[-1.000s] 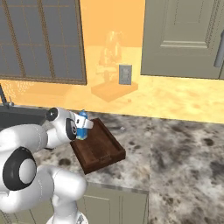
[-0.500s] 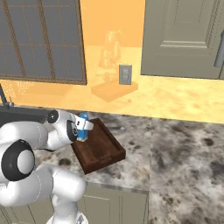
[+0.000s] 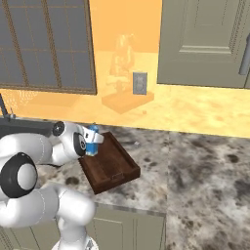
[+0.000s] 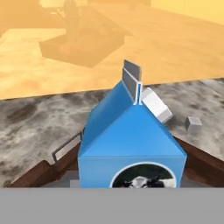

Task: Take out the milk from the fridge and place it on the tray on the counter. Then take the sugar cube near the tray and place it in the tray.

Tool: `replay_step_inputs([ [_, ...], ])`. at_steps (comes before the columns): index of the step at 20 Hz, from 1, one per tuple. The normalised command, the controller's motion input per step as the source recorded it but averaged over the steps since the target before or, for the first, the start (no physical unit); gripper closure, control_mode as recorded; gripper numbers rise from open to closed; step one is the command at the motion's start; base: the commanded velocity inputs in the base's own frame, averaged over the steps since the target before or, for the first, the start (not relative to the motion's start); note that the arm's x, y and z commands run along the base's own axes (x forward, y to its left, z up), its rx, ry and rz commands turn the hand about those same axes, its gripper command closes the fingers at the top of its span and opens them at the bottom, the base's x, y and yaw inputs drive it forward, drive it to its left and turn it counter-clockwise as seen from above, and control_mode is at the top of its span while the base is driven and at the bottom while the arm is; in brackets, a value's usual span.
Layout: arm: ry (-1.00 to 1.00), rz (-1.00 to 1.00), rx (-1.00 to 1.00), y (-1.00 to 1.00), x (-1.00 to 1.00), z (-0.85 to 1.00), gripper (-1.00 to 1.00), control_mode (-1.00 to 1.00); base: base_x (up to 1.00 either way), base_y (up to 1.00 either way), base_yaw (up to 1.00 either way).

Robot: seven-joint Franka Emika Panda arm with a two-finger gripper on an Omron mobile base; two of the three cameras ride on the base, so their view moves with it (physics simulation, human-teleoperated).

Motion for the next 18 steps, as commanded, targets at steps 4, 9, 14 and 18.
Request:
replay_step_inputs([
  [4,-0.36,0.00,0.03,-0.03,0.00,0.02,1.00,-1.00,0.00,0.00,0.00],
  [9,-0.22,0.00,0.02,0.00,0.02,-0.01,1.00,-1.00,0.00,0.00,0.00],
  [14,0.02,0.00,0.00,-0.03,0.00,-0.12,1.00,-1.00,0.00,0.00,0.00],
  [18,0.13,0.00,0.00,0.00,0.00,-0.14,1.00,-1.00,0.00,0.00,0.00],
])
